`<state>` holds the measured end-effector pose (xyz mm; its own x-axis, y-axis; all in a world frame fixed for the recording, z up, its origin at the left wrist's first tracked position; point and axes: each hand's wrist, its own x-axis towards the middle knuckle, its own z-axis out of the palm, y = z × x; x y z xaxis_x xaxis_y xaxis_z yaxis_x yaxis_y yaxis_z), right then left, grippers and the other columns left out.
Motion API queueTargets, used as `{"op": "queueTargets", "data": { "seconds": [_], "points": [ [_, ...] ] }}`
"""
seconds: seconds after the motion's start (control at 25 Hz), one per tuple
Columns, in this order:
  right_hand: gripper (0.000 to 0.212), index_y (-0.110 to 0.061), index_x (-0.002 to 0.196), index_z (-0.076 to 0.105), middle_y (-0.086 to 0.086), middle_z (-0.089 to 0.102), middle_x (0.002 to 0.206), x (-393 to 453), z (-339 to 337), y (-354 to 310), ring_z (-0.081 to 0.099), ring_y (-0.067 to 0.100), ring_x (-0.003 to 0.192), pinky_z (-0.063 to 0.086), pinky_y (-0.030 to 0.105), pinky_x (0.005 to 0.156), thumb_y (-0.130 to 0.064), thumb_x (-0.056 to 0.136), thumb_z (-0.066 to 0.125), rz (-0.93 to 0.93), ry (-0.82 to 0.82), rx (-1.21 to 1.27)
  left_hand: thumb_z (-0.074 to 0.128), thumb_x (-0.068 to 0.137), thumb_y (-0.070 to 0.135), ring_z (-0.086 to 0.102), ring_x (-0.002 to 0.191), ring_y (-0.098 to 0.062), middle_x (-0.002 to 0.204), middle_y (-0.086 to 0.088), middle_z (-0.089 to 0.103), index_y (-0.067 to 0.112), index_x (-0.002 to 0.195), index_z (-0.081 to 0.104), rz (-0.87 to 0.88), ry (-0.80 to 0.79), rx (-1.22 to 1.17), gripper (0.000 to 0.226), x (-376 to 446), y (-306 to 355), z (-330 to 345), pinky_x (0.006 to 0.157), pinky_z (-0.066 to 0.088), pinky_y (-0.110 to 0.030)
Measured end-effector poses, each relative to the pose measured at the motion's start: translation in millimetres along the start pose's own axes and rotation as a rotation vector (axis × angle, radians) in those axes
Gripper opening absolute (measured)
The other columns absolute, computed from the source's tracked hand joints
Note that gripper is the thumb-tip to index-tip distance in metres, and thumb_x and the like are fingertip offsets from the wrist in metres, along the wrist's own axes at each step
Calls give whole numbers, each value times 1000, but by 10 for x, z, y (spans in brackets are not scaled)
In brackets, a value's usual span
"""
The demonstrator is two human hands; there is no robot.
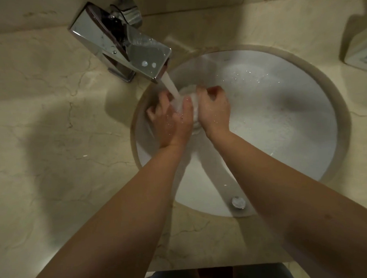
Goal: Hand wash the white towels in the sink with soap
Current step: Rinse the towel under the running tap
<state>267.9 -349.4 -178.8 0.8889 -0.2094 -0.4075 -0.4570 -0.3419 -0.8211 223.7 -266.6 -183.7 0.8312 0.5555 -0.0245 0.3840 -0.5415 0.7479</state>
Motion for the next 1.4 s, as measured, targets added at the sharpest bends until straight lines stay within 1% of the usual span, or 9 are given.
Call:
{"op": "queueTargets", "data": {
  "seconds": [0.12,0.24,0.4,0.52,0.68,0.88,1.12,1.32,1.4],
  "points": [
    [37,-18,104,69,3,67,112,41,35,5,57,23,106,42,43,99,-38,91,41,-212,-80,-51,44,96,45,62,106,-31,106,-16,69,2,105,69,23,-107,-131,50,33,-121,39,103,45,-39],
    [53,-15,96,70,5,70,98,20,138,91,62,27,94,45,48,90,-53,90,34,-284,-129,-141,37,103,36,60,108,-26,109,-17,71,0,111,71,208,-61,-112,50,31,-220,75,102,36,-17],
    [66,-16,126,62,6,62,129,44,174,345,55,26,119,35,34,105,-63,88,34,-239,-92,-243,29,103,51,58,119,-30,125,-17,66,2,126,64,147,-157,-44,65,45,-329,284,107,41,-39],
    [52,-14,129,60,8,61,129,68,123,309,55,24,118,31,19,95,-50,93,49,-251,-88,-193,25,102,51,60,118,-36,127,-18,65,6,132,62,201,-130,31,66,39,-391,350,103,44,-49],
    [55,-16,116,64,6,68,111,235,141,276,60,18,96,32,17,76,-58,88,44,-222,-78,-243,31,102,45,61,116,-34,126,-16,66,7,130,63,311,-120,293,57,162,-455,420,102,46,-47],
    [32,-14,113,62,9,69,97,452,130,279,61,24,83,36,25,66,-40,95,52,-197,-114,-291,26,96,48,58,108,-32,116,-12,65,11,121,64,345,-154,331,59,270,-341,449,96,43,-46],
    [39,6,100,68,24,71,94,601,152,249,66,35,85,38,22,70,-20,93,40,-338,-144,-307,32,99,45,60,107,-38,115,-20,66,7,118,68,288,-25,360,56,211,-417,572,97,43,-43],
    [26,-5,109,63,10,69,98,470,90,187,63,23,88,39,22,71,-21,102,43,-220,-159,-234,22,97,61,56,115,-35,122,-17,63,13,128,63,184,-138,372,70,222,-356,520,103,37,-40],
    [31,-9,121,54,6,66,108,403,72,154,62,21,97,46,30,82,-31,100,48,-138,-148,-181,38,94,60,54,120,-34,127,-15,62,18,135,60,158,7,412,63,93,-291,418,105,33,-40]
  ]
}}
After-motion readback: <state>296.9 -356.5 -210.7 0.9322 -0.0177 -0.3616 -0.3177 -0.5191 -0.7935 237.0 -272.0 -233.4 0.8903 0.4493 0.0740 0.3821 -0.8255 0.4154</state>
